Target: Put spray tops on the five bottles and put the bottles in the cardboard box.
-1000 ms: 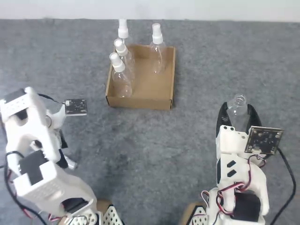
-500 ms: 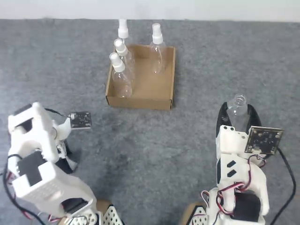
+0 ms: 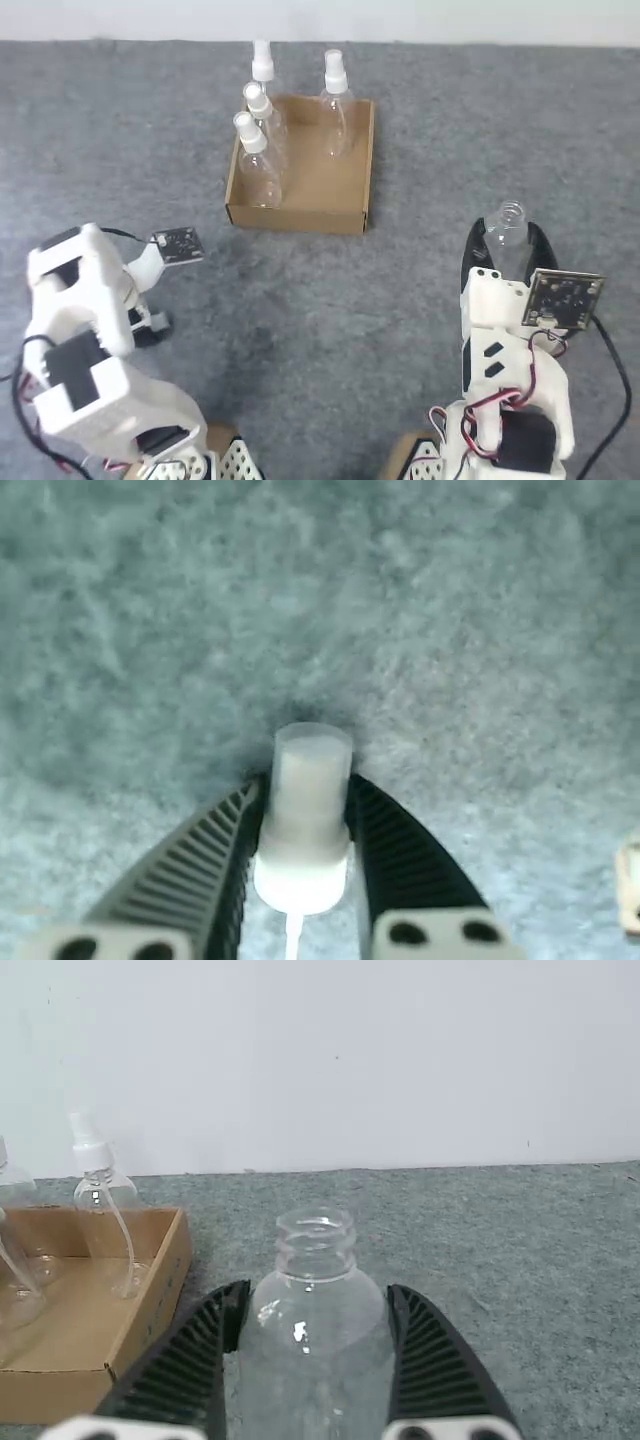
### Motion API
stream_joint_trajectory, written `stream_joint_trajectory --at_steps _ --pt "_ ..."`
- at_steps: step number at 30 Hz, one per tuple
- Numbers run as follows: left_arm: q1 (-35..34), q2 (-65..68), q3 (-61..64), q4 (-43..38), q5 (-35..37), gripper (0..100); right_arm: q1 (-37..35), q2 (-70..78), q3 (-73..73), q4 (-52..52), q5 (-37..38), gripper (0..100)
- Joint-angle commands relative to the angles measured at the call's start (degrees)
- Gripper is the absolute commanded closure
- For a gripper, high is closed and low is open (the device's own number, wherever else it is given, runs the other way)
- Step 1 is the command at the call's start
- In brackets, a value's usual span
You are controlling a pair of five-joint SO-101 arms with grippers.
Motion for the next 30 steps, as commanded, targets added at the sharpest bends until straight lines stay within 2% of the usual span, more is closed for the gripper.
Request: stream_joint_trajectory --at_steps 1,5,10,15,22,30 --pt "1.58 -1.41 -1.54 -2.81 6.15 94 -0.57 -0.48 -0.7 -1.98 1.23 96.1" --pt "2.46 -1.49 -4.88 3.78 9.23 94 -0.57 -0.48 -0.7 -1.98 1.23 96.2" --pt "2.37 -1.49 -11.82 15.74 9.32 97 -0.66 -0.48 -0.7 -1.98 1.23 96.4" --pt "2.02 -1.49 -16.66 22.42 9.41 99 -1.01 -0.48 -0.7 -1.71 1.23 96.2" --pt "2.02 -7.38 -17.8 26.64 10.11 99 -6.2 -0.48 -0.62 -1.27 1.23 96.4" --pt "3.6 -19.69 -17.8 22.77 20.92 99 -12.26 -0.57 -0.62 0.22 1.14 96.1"
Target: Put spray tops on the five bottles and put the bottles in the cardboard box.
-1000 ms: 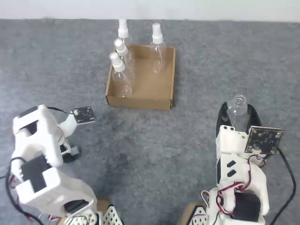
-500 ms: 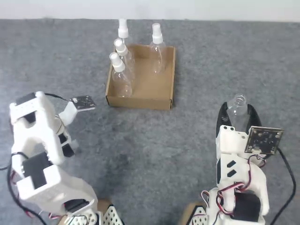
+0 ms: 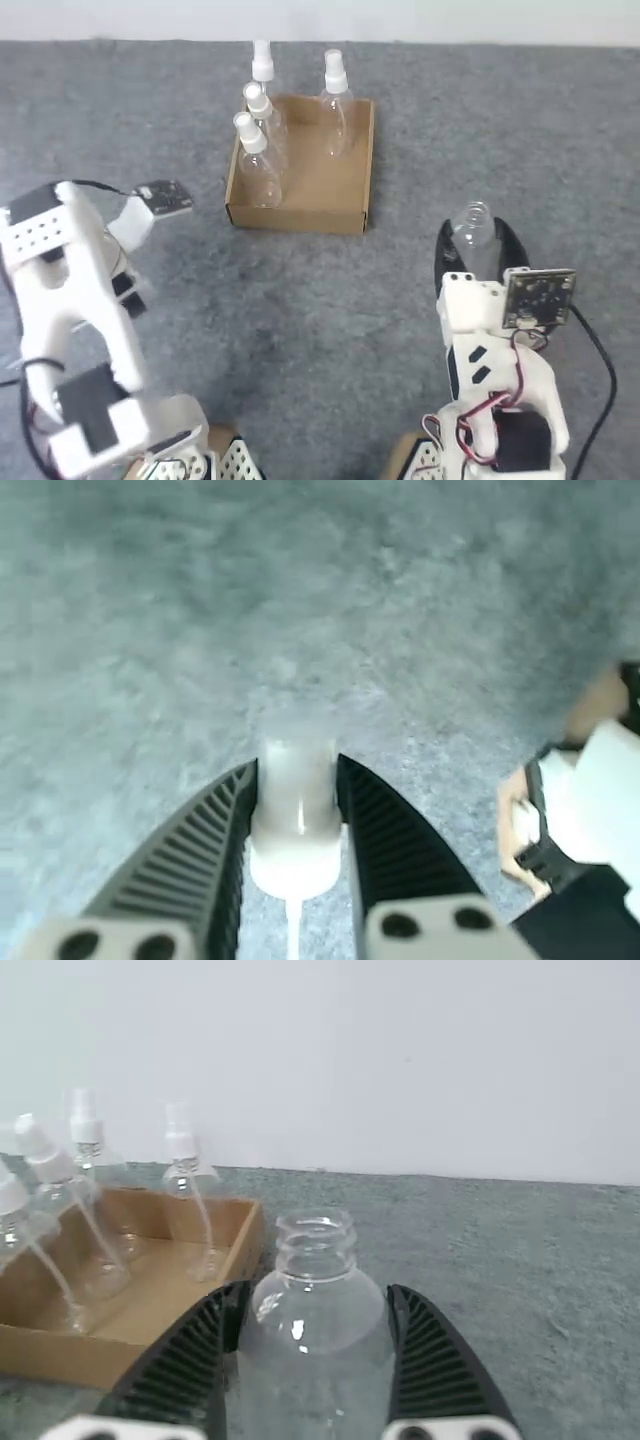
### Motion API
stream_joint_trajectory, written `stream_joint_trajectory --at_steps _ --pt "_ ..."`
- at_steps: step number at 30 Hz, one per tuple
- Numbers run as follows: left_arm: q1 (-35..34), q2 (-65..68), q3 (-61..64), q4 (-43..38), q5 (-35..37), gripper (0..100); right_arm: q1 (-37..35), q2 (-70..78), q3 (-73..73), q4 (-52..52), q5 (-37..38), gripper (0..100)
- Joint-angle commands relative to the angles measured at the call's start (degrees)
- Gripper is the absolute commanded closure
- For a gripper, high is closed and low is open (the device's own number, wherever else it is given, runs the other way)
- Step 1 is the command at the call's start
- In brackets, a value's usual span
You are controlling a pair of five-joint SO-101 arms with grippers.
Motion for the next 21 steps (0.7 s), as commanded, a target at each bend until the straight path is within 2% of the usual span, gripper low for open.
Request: stream_joint_trajectory --at_steps 1,6,11,17,21 --pt "1.14 -6.24 -2.68 -1.76 6.07 99 -3.03 -0.57 -0.62 0.22 1.14 96.2" --pt "3.34 -7.74 -2.68 -2.11 10.73 99 -6.2 -0.57 -0.62 1.8 1.14 96.1" --pt "3.52 -7.91 -2.42 -6.59 16.79 99 -9.71 -0.57 -0.62 2.15 1.23 96.5" --pt "3.52 -8.0 -2.42 -7.3 20.48 99 -12.09 -0.57 0.35 1.71 1.23 96.5" --pt "3.52 -8.0 -2.59 -7.38 23.3 99 -14.99 -0.57 2.29 0.84 5.54 96.5"
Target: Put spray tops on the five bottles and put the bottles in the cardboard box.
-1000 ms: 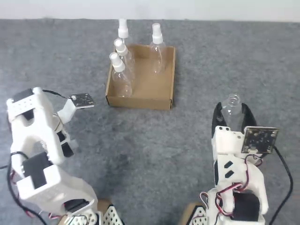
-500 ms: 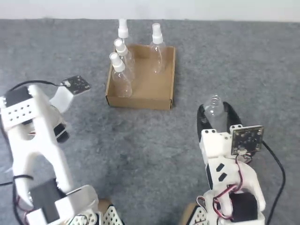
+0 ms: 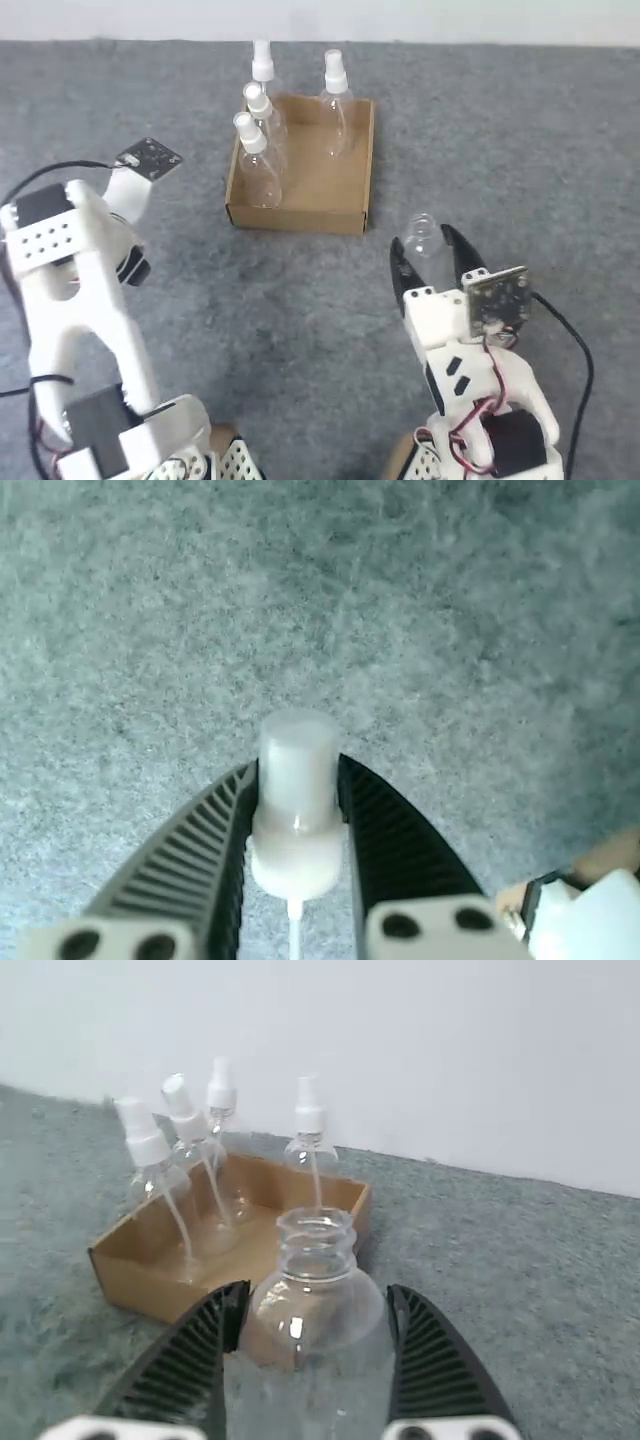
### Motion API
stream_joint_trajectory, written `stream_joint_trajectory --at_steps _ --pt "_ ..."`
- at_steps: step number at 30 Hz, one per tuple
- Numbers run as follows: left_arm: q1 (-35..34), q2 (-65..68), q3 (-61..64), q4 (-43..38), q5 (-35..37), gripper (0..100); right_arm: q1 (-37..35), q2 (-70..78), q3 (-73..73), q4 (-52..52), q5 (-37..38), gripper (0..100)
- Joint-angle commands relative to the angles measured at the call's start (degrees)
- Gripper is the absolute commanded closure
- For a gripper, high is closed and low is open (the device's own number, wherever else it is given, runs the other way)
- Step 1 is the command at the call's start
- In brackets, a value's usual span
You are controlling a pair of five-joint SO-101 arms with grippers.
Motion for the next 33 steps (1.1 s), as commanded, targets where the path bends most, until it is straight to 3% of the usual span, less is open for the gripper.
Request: stream_joint_trajectory --at_steps 1,9,27,33 --pt "0.26 -2.99 -2.59 -1.14 3.16 99 -2.15 0.04 1.14 -1.89 3.96 96.5" --pt "0.53 -10.46 -2.33 -1.14 7.3 99 -2.33 0.04 4.84 -6.73 4.48 96.5" --pt "10.81 -26.81 5.41 -7.3 25.49 99 -2.51 0.04 13.45 -19.12 4.48 96.5" --pt "13.19 -30.59 5.49 -10.55 33.32 99 -7.69 0.04 15.21 -20.44 4.48 96.5"
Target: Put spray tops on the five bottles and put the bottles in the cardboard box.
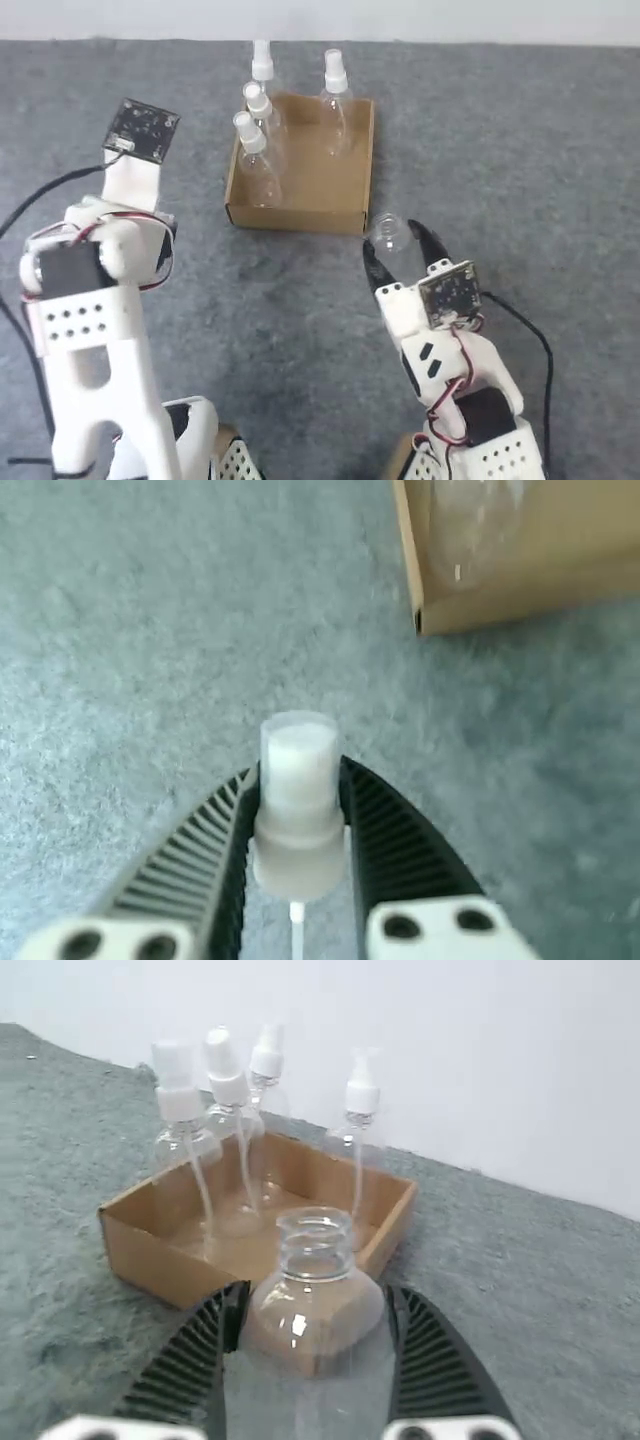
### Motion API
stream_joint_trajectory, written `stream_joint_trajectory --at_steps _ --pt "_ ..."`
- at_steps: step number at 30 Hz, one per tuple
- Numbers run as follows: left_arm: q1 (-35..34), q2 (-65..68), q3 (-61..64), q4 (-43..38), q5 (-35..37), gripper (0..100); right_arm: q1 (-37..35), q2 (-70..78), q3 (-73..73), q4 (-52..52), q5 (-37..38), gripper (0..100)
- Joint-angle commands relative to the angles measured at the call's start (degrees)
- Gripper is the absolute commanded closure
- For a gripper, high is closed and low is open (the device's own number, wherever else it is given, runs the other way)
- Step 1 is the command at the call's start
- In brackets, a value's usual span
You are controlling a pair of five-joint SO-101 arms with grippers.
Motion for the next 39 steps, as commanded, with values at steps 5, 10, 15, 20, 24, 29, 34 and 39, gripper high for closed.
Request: stream_joint_trajectory --at_steps 5,10,15,20,24,29,34,39 --pt "4.22 -5.45 -0.57 -3.6 9.49 99 -4.97 -0.92 -0.53 -1.27 0.7 96.5" --pt "7.3 -9.14 -0.57 -6.07 14.42 99 -6.37 -0.92 1.67 -4.97 0.62 96.5" --pt "11.16 -13.27 -0.57 -9.05 20.04 99 -9.89 -0.92 5.89 -11.38 0.7 96.5" --pt "15.38 -16.53 -0.57 -11.69 24.62 99 -11.12 -0.92 6.07 -11.56 0.7 96.5" --pt "18.29 -18.2 -0.57 -13.89 27.08 99 -11.74 -0.84 6.07 -11.47 0.62 96.5" --pt "21.1 -20.04 -0.57 -16.88 29.98 99 -14.02 -0.84 6.07 -10.15 0.62 96.5" --pt "23.91 -22.86 -0.48 -19.6 33.76 99 -17.27 -0.84 6.07 -8.92 0.62 96.5" --pt "27.87 -26.37 0.66 -22.51 35.78 99 -18.59 -0.84 6.07 -8.75 0.7 96.5"
